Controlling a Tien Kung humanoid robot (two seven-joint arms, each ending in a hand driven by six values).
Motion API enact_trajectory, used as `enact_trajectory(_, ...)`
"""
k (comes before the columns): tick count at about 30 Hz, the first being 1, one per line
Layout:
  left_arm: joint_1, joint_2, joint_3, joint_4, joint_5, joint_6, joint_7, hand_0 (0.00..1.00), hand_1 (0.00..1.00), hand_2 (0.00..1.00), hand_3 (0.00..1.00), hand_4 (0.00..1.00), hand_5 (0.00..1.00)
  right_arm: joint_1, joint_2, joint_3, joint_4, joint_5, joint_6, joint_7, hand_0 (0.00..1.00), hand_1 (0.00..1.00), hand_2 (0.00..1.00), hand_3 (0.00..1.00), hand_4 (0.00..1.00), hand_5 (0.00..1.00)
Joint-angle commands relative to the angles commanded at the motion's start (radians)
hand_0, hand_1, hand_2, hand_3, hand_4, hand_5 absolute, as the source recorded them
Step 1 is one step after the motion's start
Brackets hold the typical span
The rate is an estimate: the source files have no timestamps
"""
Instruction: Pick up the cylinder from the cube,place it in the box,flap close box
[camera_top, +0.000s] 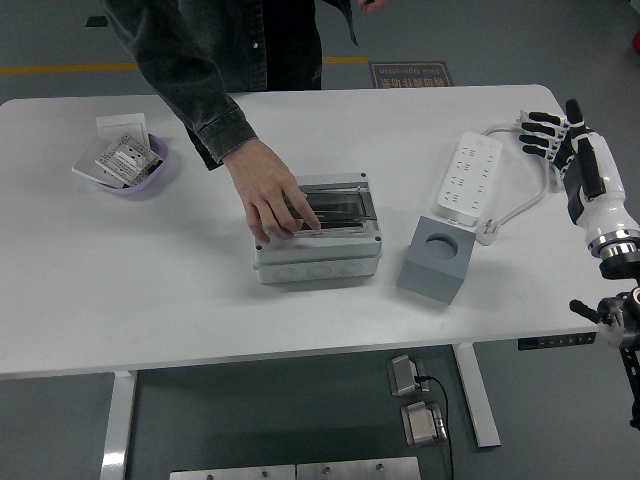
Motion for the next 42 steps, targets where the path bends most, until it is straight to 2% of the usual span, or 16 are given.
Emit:
enact_trajectory(5, 0.001, -0.004, -0.001, 0.000, 0.000, -0.001, 0.001, 0.603, 0.669, 0.610, 0.591, 0.635, 0.274, -0.003, 0.003, 0.010, 0.001, 0.003, 0.003, 0.004, 0.814, 0.746, 0.763, 0.743, 0.998, 0.998)
enact_trajectory(6, 0.001, -0.005, -0.001, 0.000, 0.001, -0.001, 0.001, 0.604, 0.669, 0.609, 0.591, 0.635, 0.274, -0.004, 0.004, 0.012, 0.001, 0.004, 0.004, 0.005, 0.871, 0.788, 0.814, 0.791, 0.998, 0.998)
enact_trajectory(11, 0.002, -0.005, -0.004, 0.000, 0.003, -0.001, 0.000, 0.604, 0.669, 0.609, 0.591, 0.635, 0.274, -0.010, 0.006, 0.021, 0.005, 0.015, 0.010, 0.015, 0.871, 0.788, 0.814, 0.791, 0.998, 0.998)
enact_trajectory(12, 0.001, -0.004, -0.005, 0.000, 0.004, -0.001, -0.001, 0.603, 0.668, 0.610, 0.591, 0.635, 0.274, -0.011, 0.006, 0.023, 0.006, 0.017, 0.012, 0.017, 0.917, 0.823, 0.847, 0.833, 0.998, 0.998)
enact_trajectory(23, 0.001, -0.003, -0.016, 0.000, 0.015, -0.003, -0.002, 0.604, 0.665, 0.608, 0.591, 0.635, 0.274, -0.015, 0.008, 0.036, 0.017, 0.007, 0.024, 0.016, 0.942, 0.838, 0.872, 0.872, 0.998, 0.998)
enact_trajectory(24, 0.000, -0.002, -0.015, 0.000, 0.014, -0.003, -0.002, 0.604, 0.667, 0.607, 0.591, 0.634, 0.274, -0.015, 0.009, 0.037, 0.018, 0.006, 0.024, 0.015, 0.974, 0.858, 0.884, 0.898, 0.998, 0.998)
enact_trajectory(42, -0.004, 0.006, 0.010, 0.000, -0.018, -0.001, -0.004, 0.604, 0.666, 0.604, 0.591, 0.634, 0.274, -0.035, 0.043, 0.056, 0.032, 0.012, 0.021, 0.024, 0.994, 0.873, 0.888, 0.910, 0.998, 0.998)
